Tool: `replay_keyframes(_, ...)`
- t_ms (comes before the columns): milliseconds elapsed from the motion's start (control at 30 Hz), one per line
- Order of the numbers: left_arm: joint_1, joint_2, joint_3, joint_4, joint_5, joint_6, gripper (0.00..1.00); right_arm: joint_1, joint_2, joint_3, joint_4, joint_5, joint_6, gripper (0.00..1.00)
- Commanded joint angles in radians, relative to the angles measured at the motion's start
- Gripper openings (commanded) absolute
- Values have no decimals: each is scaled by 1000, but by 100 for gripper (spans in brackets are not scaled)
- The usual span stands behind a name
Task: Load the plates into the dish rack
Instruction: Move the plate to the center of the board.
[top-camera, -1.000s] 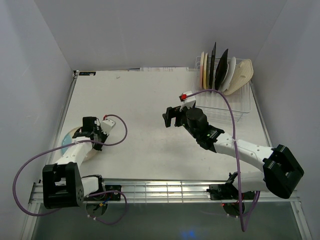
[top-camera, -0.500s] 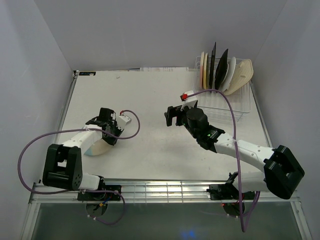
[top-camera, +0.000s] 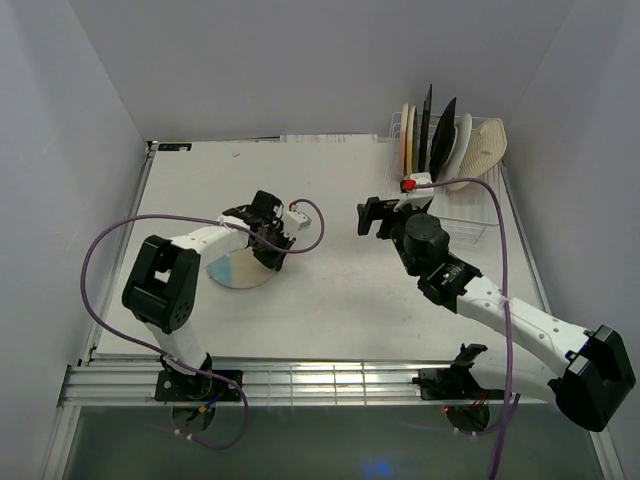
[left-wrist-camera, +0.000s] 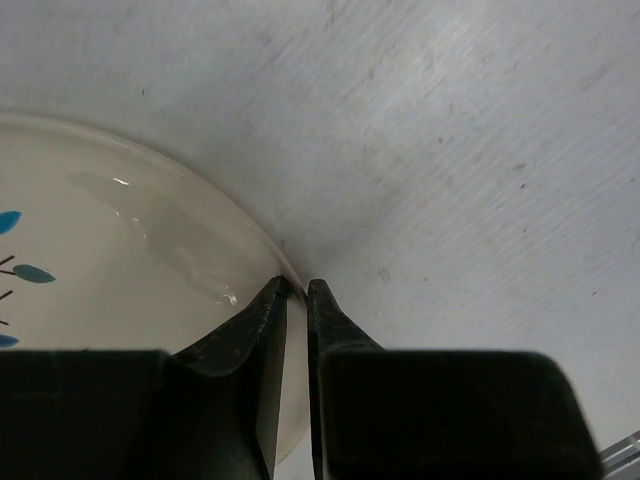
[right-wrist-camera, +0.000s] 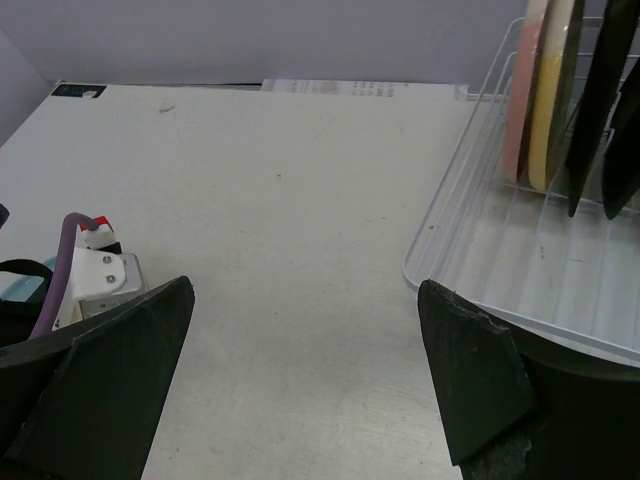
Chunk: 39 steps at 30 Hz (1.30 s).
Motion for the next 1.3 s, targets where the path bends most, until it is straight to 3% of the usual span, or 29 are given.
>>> replay_keyframes(0, -33, 21, 94, 24, 94, -46, 0, -8, -48, -2, -29, 89, 1, 98)
replay_keyframes(467, -100, -28, 135, 43, 154, -79, 0, -10, -166, -125, -53, 34, 43, 98)
replay_keyframes(700, -111, -51, 132, 41, 129, -88, 0, -2, -238, -170, -15, -80, -49, 98)
replay_keyframes(833, -111, -99, 97, 49, 41, -89, 1, 13, -208, -159, -16, -81, -63, 98)
replay_keyframes(867, -113, -115, 82, 56, 24, -88, 4, 18, -199, -153, -17, -83, -65, 98)
replay_keyframes(1000, -102, -224, -3, 109, -45, -117, 38, 32, -185, -151, -7, -83, -69, 98)
replay_keyframes(1033, -99, -245, -27, 113, -53, -121, 51, 33, -185, -153, -7, -83, -69, 98)
replay_keyframes(1133, -61, -327, -53, 135, -65, -143, 72, 33, -185, -156, -4, -83, -71, 98)
replay_keyframes(1267, 56, -371, -60, 162, -99, -171, 79, 36, -177, -154, 2, -109, -72, 98)
